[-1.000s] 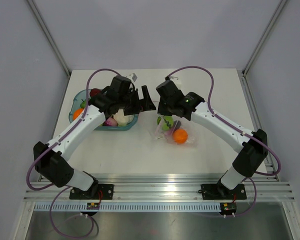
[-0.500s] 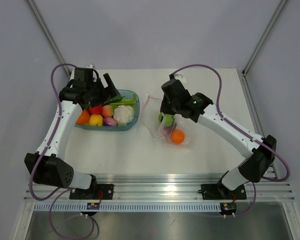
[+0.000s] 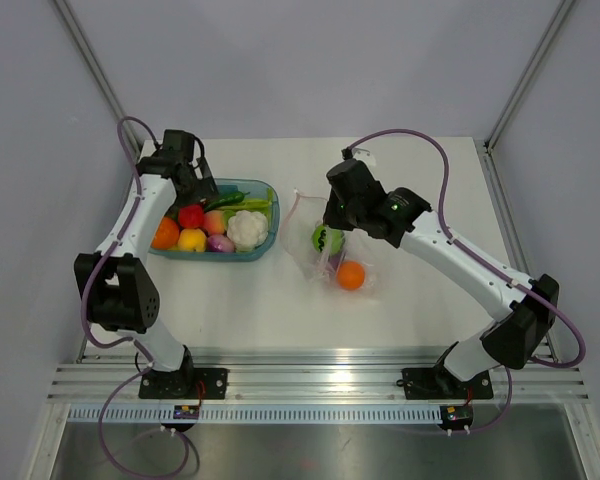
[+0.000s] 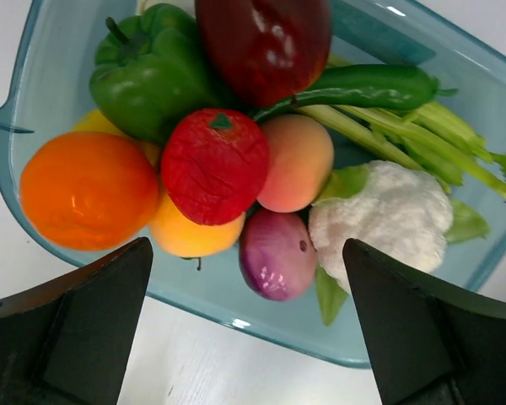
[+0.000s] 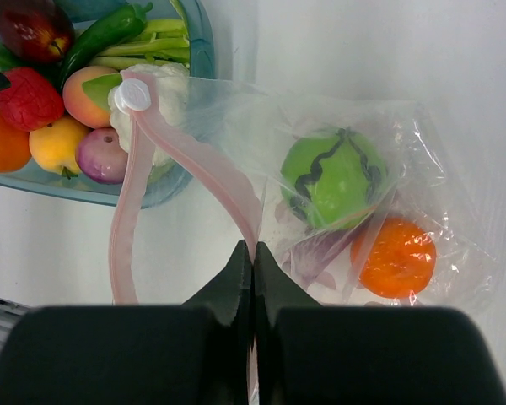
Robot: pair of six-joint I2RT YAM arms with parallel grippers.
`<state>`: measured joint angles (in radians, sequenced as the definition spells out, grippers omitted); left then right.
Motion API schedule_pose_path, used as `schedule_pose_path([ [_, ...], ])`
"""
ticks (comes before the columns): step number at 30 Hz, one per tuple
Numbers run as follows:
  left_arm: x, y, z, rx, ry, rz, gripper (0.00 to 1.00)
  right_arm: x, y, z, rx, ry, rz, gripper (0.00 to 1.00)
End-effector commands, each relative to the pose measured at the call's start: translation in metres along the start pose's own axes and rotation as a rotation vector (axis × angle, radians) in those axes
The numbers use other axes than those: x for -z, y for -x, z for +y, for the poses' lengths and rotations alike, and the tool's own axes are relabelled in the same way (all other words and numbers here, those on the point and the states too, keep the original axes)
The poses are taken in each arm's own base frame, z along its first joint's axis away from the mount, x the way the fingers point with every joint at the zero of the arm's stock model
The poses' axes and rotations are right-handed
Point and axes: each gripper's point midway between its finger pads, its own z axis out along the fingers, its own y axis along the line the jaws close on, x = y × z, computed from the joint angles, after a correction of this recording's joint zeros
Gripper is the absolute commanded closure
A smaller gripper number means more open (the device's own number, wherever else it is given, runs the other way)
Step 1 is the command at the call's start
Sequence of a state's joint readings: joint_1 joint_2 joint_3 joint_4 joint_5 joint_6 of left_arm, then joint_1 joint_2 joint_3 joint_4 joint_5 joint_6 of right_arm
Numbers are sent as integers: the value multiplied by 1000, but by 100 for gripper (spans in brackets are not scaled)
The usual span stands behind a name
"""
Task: Place the food in the zip-top bag and seal the zipper
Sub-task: Pick up the fake fruit from the bin.
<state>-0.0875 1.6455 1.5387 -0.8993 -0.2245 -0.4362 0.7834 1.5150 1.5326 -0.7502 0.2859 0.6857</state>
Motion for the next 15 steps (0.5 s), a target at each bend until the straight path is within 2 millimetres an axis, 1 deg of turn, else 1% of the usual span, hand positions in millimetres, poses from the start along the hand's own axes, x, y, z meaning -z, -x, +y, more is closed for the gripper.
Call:
schedule_pose_path([
  [1,-11,21,15,-10,87,-68,1,3,13,4,-13,19,-42,100],
  [4,-20,26,17,-10,110,-98,2,1,12,4,-12,15,-37,100],
  [5,-24,29,18,-9,115,-112,4,-1,11,4,-10,12,-32,100],
  [6,-31,26,18,-19,116,-93,5,-1,11,5,-11,15,-33,100],
  [8,-39,25,17,-21,112,-71,8,-2,11,5,-12,16,-31,100],
  [9,-47,20,13,-30,101,-43,9,-2,11,5,-12,16,-31,100],
  [12,-57,13,11,-32,95,-20,14,-4,11,5,-9,13,-30,100],
  [15,-67,5,13,-37,110,6,16,-3,10,5,-9,13,-28,100],
])
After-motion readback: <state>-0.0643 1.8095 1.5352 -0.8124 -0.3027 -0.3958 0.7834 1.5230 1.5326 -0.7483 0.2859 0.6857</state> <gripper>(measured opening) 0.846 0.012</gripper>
